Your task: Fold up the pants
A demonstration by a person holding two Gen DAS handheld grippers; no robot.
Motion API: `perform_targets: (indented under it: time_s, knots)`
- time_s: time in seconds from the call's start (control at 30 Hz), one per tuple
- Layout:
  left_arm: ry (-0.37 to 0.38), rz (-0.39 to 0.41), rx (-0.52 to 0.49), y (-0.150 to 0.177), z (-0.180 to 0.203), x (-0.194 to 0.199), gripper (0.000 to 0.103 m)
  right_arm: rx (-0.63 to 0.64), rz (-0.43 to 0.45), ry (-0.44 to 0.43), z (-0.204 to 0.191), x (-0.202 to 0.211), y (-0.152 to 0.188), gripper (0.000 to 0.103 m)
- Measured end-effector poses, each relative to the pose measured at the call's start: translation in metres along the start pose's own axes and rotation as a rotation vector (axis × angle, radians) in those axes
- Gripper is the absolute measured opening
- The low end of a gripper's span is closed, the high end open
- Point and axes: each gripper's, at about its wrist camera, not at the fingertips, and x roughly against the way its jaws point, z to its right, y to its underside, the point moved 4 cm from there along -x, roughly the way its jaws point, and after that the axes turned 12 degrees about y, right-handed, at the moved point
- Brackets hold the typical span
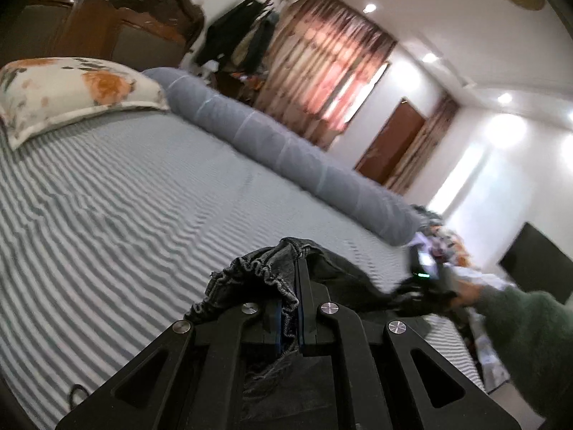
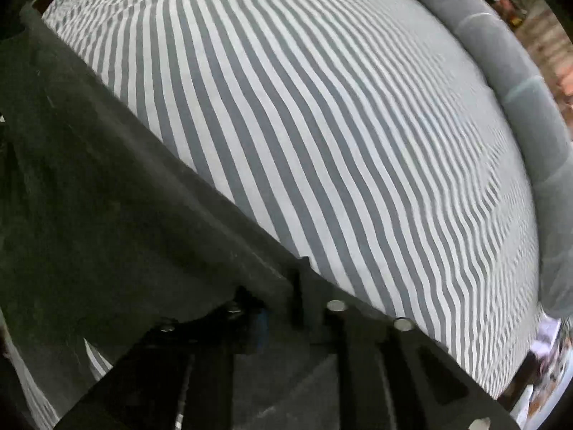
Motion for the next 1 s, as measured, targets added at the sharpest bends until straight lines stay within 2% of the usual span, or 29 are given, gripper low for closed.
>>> perform_targets:
  time_s: [0.1, 0.13, 0.17, 0.27, 0.33, 0.37, 0.43, 0.47, 0.6, 0.73, 0.77, 0.9, 1.0]
  knots:
    - [-0.065, -0.038, -0.047, -0.001, -0.004, -0.004, 0.006, -0.068, 0.037, 0.069, -0.001, 0.026, 0.019, 0.008]
    - [-0.086, -0.063, -0.075, -0.001, -0.003, -0.006, 0.006, -0.122, 0.053, 0.131, -0.005, 0.051, 0.036, 0.007]
    - [-0.098, -0.078, -0.095, -0.001, -0.001, -0.007, 0.006, -0.122, 0.053, 0.131, -0.005, 0.051, 0.036, 0.007]
    - [-0.092, -0.136, -0.154, 0.007, 0.009, -0.002, 0.006, -0.193, 0.05, 0.227, -0.017, 0.088, 0.066, 0.006]
    - [-0.082, -0.194, -0.201, 0.013, 0.016, 0.005, 0.006, -0.235, 0.04, 0.262, -0.032, 0.108, 0.085, 0.006]
    - [-0.089, -0.22, -0.222, 0.017, 0.02, 0.009, 0.006, -0.285, 0.026, 0.299, -0.052, 0.127, 0.106, 0.006]
    - [-0.072, -0.27, -0.244, 0.027, 0.028, 0.022, 0.006, -0.31, 0.025, 0.306, -0.066, 0.136, 0.108, 0.005]
    - [-0.076, -0.29, -0.261, 0.034, 0.032, 0.032, 0.006, -0.341, 0.02, 0.324, -0.083, 0.146, 0.124, 0.005]
    - [-0.068, -0.358, -0.224, 0.062, 0.039, 0.068, 0.006, -0.467, 0.023, 0.303, -0.13, 0.162, 0.167, 0.005]
    - [-0.084, -0.454, -0.209, 0.102, 0.041, 0.096, 0.008, -0.561, -0.021, 0.257, -0.165, 0.143, 0.19, 0.005]
    - [-0.093, -0.481, -0.201, 0.112, 0.04, 0.101, 0.009, -0.58, -0.03, 0.246, -0.177, 0.142, 0.204, 0.005]
    - [-0.174, -0.622, -0.122, 0.157, 0.026, 0.112, 0.017, -0.636, -0.085, 0.231, -0.212, 0.126, 0.23, 0.01]
    - [-0.236, -0.646, -0.05, 0.171, 0.02, 0.125, 0.024, -0.692, -0.107, 0.241, -0.217, 0.12, 0.228, 0.019]
